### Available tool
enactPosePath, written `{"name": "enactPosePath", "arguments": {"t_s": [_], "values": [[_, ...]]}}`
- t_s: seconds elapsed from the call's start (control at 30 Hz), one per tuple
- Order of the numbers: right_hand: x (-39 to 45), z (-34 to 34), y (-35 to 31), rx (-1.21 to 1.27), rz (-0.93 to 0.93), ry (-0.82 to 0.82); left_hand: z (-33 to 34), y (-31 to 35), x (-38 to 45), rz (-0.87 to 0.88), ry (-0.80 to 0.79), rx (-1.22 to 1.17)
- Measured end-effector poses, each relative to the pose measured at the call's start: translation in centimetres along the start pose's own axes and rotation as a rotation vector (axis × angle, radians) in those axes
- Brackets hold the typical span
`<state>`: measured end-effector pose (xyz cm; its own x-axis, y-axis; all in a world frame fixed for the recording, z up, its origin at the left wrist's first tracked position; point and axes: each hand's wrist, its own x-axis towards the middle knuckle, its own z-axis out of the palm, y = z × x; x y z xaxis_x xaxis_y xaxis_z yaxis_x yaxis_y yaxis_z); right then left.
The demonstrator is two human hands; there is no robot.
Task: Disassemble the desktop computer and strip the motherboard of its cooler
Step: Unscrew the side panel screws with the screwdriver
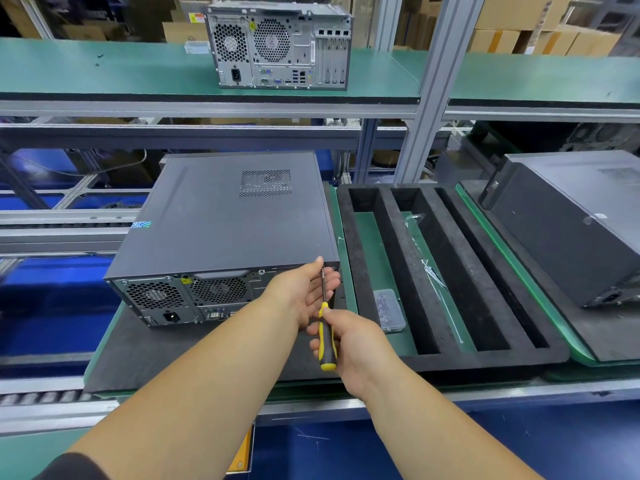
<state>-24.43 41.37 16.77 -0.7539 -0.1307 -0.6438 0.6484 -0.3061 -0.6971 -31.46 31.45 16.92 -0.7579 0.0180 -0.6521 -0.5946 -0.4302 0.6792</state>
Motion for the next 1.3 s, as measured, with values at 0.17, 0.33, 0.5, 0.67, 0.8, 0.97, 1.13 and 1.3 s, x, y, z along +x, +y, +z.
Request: {"name": "enactPosePath", "arguments": {"t_s": [0.17, 0.33, 0.5, 0.67, 0.8, 0.97, 1.13, 1.3], "values": [[0.2, -0.5, 0.5, -0.029, -0.071, 0.031, -0.1, -0.2, 0.2, 0.029, 0.003, 0.008], [0.1, -0.3, 0.3, 0.008, -0.021, 0.039, 0.1, -0.2, 0.2, 0.036, 0.024, 0.021], [-0.2, -0.2, 0.0, 0.130, 0.042, 0.017, 0.1, -0.2, 0.1, 0.018, 0.049, 0.025], [0.0, -0.1, 0.2, 0.029, -0.063, 0.015, 0.1, 0.0, 0.1, 0.015, 0.008, 0.015], [0.2, 0.0, 0.2, -0.067, -0.093, 0.062, 0.0, -0.1, 0.3, 0.030, 0.002, 0.020], [0.4, 0.0, -0.1, -0.048, -0.070, 0.065, 0.0, -0.3, 0.3, 0.054, 0.029, 0.041], [0.2, -0.6, -0.2, 0.050, -0.037, 0.069, -0.2, -0.5, 0.3, 0.071, 0.038, 0.050], [0.1, -1.7, -0.2, -0.062, -0.010, 0.123, -0.6, -1.2, 0.4, 0.084, 0.003, 0.063]]}}
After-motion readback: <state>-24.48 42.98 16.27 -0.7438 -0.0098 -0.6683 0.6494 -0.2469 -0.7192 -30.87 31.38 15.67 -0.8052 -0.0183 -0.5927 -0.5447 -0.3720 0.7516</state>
